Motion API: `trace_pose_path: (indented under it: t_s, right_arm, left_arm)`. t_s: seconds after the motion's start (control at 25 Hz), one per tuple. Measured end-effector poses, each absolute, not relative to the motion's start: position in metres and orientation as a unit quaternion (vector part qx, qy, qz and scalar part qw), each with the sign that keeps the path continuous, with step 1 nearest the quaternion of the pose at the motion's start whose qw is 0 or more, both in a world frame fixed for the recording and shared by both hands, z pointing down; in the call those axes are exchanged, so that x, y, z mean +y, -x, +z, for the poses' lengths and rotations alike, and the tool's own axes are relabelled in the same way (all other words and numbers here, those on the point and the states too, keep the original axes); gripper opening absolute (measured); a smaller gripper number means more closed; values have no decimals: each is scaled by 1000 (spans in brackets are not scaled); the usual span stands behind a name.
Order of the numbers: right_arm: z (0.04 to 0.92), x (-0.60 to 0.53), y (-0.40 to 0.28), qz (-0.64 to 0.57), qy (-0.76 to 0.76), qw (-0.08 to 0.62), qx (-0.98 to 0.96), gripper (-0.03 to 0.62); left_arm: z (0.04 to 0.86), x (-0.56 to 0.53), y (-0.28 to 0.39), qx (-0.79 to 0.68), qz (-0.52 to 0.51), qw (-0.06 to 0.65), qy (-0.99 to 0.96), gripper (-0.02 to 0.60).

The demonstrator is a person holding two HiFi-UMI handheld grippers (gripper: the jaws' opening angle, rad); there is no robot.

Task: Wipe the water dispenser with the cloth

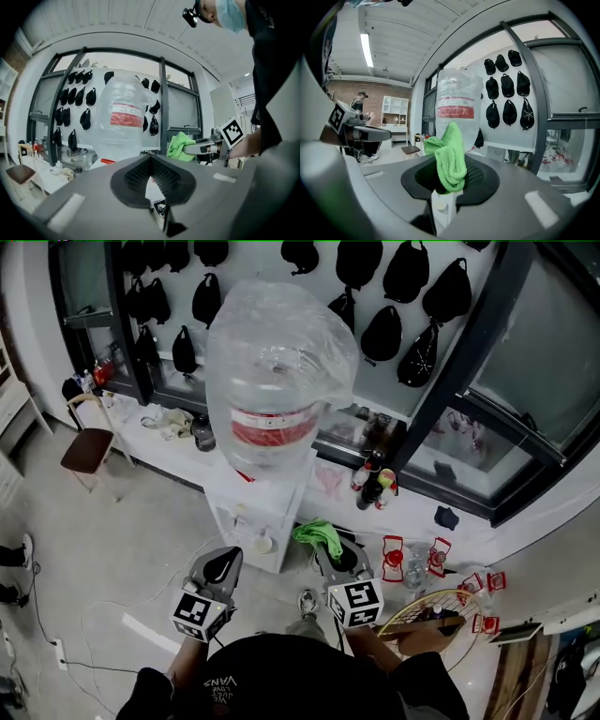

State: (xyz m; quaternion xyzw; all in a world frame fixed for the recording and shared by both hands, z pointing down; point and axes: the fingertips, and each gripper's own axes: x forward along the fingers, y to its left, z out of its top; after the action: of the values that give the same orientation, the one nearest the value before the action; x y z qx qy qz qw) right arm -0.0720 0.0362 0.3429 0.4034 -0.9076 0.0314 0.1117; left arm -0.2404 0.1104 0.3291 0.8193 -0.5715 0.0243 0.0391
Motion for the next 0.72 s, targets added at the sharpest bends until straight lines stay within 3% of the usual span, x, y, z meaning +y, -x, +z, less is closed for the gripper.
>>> trace_pose_path:
  t_s: [0.72]
  right_arm:
    - [345, 58, 98, 46, -370, 110, -921, 91]
  left_arm:
    - [326, 126, 250, -574, 24, 33, -818, 2]
